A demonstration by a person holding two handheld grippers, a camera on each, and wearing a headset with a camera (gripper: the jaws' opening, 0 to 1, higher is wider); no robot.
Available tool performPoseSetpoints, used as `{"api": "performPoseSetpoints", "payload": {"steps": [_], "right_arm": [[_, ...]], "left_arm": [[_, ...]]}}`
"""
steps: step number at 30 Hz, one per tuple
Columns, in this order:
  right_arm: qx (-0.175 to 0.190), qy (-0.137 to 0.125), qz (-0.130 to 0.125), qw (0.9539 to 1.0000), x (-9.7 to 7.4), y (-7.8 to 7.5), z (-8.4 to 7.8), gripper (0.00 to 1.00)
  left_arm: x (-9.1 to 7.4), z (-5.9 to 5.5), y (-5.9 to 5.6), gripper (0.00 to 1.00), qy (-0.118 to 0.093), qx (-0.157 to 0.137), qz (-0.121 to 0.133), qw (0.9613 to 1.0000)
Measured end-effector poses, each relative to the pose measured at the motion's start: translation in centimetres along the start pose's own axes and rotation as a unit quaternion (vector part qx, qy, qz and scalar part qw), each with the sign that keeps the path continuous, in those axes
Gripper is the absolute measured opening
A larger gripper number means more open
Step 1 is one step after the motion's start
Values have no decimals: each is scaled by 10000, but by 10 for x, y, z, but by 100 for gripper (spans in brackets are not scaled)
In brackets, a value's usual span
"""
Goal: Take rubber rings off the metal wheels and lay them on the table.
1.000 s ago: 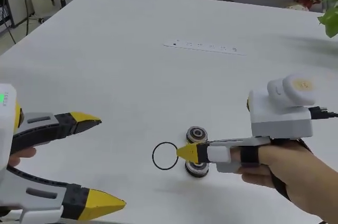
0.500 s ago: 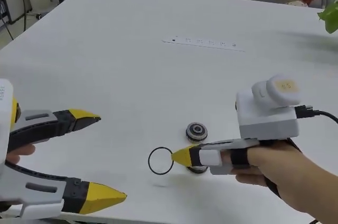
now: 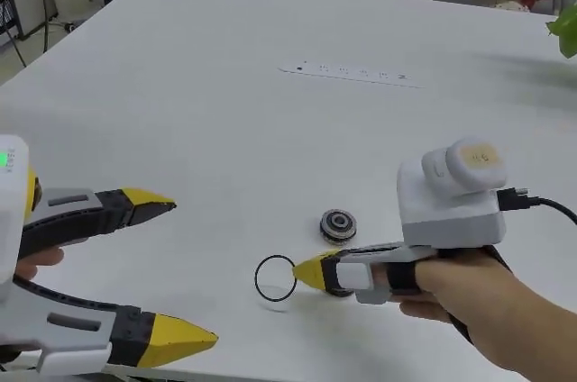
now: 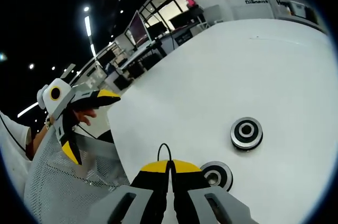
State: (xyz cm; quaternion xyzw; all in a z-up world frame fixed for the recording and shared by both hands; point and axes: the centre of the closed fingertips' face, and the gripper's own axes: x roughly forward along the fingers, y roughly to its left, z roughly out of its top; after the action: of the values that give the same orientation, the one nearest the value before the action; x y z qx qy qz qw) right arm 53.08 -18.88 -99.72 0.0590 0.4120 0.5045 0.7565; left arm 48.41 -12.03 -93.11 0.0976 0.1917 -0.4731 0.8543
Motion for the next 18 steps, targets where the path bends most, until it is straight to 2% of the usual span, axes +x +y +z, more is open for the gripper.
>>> {"api": "performPoseSetpoints", "payload": {"steps": [9, 18], "right_arm": [[50, 45, -63, 10000, 1, -3, -2, 0], [-101, 109, -90, 9998, 3, -3, -4, 0]], "left_arm": [[0, 0, -1, 81, 14, -6, -49, 10000], [0, 0, -3, 81, 17, -19, -80, 10000]]}}
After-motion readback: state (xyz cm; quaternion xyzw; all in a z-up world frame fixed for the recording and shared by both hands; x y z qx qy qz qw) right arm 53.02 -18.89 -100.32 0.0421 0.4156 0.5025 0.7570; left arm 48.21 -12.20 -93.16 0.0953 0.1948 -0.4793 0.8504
